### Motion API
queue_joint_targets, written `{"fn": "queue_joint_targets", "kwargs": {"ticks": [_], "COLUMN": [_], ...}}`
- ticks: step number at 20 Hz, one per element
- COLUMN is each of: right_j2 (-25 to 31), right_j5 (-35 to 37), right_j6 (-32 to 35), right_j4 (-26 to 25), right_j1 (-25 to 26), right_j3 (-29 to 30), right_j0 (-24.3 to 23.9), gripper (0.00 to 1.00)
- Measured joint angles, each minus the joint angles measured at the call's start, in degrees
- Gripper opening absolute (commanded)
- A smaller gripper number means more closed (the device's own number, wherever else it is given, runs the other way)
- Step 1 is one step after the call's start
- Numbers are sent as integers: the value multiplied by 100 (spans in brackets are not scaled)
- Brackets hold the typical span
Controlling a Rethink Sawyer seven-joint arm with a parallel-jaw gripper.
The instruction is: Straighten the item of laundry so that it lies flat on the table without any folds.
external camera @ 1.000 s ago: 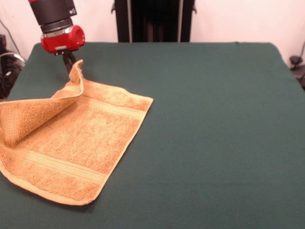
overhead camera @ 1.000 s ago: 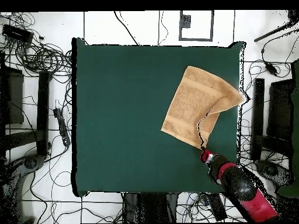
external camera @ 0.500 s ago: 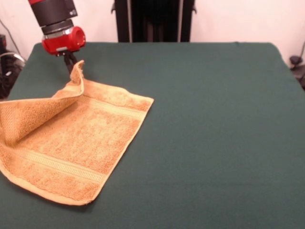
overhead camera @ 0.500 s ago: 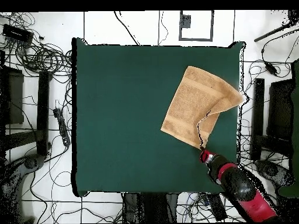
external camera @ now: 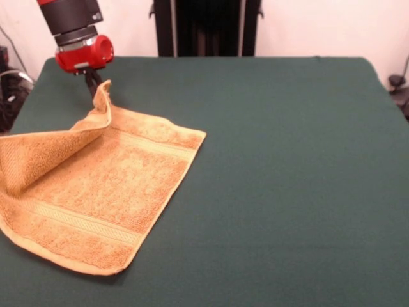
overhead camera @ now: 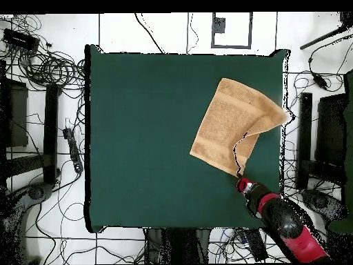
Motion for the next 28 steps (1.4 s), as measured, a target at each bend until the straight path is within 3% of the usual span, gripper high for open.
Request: {"fn": "queue_joint_targets", "kwargs": {"ticks": [9, 10, 28], "right_j2": [15, 15, 15], "right_j5": [4, 6, 149], "right_j6": [0, 0, 0], "right_j4": [0, 0, 1], "right_j1": [48, 48, 37], "right_j3": [4, 5, 80], "right_j0": [-17, -17, 60], "gripper": [0, 100, 100]}}
